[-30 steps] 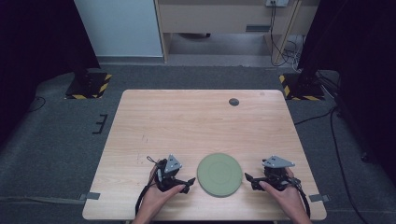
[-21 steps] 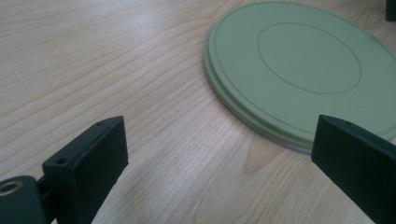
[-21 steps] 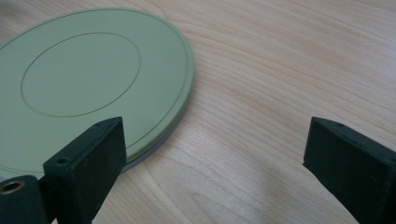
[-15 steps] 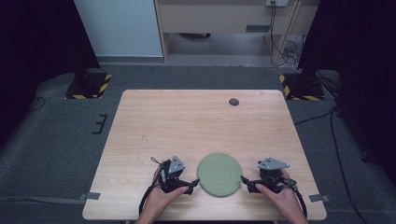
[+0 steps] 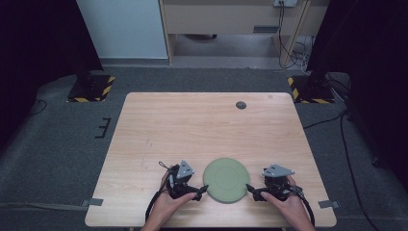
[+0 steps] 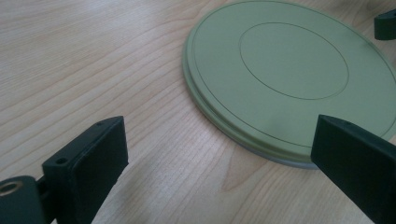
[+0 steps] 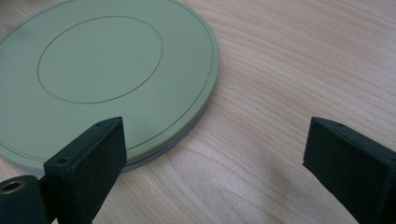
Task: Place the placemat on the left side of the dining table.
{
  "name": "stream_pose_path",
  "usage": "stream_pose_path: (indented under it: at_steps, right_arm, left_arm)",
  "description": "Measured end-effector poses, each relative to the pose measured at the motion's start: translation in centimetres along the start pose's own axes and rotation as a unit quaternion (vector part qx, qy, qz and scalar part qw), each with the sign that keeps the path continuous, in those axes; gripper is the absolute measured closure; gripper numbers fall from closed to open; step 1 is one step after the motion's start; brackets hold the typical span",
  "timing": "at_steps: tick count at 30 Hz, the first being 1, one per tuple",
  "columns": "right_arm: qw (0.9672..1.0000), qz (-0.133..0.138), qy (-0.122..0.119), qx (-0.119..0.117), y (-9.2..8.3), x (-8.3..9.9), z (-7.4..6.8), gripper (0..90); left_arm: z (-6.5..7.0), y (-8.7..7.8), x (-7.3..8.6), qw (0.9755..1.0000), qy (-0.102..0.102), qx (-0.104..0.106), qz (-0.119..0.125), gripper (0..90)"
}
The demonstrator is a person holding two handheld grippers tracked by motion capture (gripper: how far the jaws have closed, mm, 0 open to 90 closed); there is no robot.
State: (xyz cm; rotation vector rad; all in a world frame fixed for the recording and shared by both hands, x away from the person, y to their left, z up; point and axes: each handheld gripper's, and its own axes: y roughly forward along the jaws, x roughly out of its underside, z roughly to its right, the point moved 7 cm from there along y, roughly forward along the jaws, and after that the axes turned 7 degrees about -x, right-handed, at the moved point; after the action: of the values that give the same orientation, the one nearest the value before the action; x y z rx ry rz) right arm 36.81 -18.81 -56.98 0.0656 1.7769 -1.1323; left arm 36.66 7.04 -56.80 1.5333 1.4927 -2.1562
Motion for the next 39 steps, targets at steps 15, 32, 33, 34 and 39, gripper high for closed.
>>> stream_pose_path:
  at_steps: [15,32,33,34,39]
  right_arm:
    - [0.9999,-0.002,0.007,0.009,0.3,0.1,0.0,5.3]
    - [0.9995,0.006,0.016,0.025,-0.3,0.1,0.9,6.7]
    - [0.9995,0.002,0.017,0.027,-0.4,0.3,0.9,6.8]
    - [0.9996,-0.003,0.012,0.027,-0.5,0.7,1.0,6.9]
    - [0.9997,-0.006,0.008,0.023,-0.2,0.6,0.7,6.9]
  left_arm:
    - [0.2,1.1,0.5,0.9997,0.002,-0.002,-0.023,0.7]
    - [-0.1,1.1,0.4,0.9997,0.002,-0.012,-0.022,0.7]
    - [-0.1,1.1,0.4,0.9997,0.003,-0.013,-0.023,0.8]
    - [-0.1,1.1,0.5,0.9996,0.003,-0.014,-0.023,0.8]
    - [-0.2,1.2,0.5,0.9996,0.001,-0.017,-0.024,0.2]
